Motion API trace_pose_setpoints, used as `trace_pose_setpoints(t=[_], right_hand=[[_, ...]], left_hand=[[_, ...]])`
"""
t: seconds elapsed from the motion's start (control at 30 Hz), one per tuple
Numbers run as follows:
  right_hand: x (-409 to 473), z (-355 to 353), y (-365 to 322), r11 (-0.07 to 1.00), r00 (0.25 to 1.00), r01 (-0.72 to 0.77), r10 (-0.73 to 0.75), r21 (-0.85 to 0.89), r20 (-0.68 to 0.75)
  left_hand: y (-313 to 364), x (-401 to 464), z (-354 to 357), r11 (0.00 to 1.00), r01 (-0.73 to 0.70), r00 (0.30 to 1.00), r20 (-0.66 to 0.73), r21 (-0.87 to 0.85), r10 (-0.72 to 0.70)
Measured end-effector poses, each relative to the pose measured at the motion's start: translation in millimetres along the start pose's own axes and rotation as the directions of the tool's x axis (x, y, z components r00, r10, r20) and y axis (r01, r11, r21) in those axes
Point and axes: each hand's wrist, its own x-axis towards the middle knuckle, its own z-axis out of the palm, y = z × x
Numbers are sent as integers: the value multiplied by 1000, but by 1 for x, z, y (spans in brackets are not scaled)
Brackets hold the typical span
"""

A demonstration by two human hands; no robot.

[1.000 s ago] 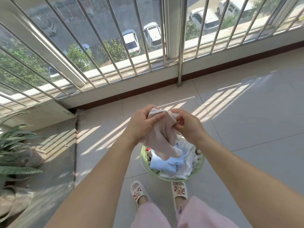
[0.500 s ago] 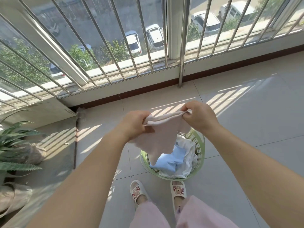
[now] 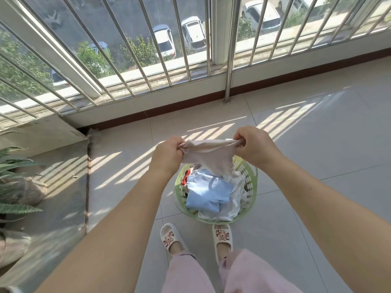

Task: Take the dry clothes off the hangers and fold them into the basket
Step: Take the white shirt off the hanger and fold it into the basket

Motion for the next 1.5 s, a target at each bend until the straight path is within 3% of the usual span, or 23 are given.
trace_pose_setpoints(t=[0.3, 0.5, 0.73, 0.93, 1.13, 1.27, 1.5], right_hand=[[9, 10, 12, 994, 997, 25, -16, -105, 80], [15, 19, 14, 992, 988, 113, -106, -58, 109], [30, 20, 14, 998, 983, 55, -49, -26, 179], [49, 13, 12, 981, 992, 120, -113, -151, 55], [53, 10, 16, 972, 983, 166, -177, -167, -52], [37, 28, 29, 963, 989, 146, -145, -225, 21], [-17, 103, 81, 969, 961, -30, 95, -244, 261]], left_hand=[[8, 23, 21, 993, -100, 994, 41, 60, 98], [11, 34, 26, 993, -111, 991, 73, 41, 108], [17, 45, 23, 988, -149, 981, 135, 44, 141], [17, 61, 24, 957, -253, 961, 153, 144, 231], [18, 61, 24, 922, -334, 939, 158, 194, 307], [4, 50, 40, 933, -316, 935, 223, 173, 275], [-58, 20, 116, 939, -291, 861, 479, 182, 174]])
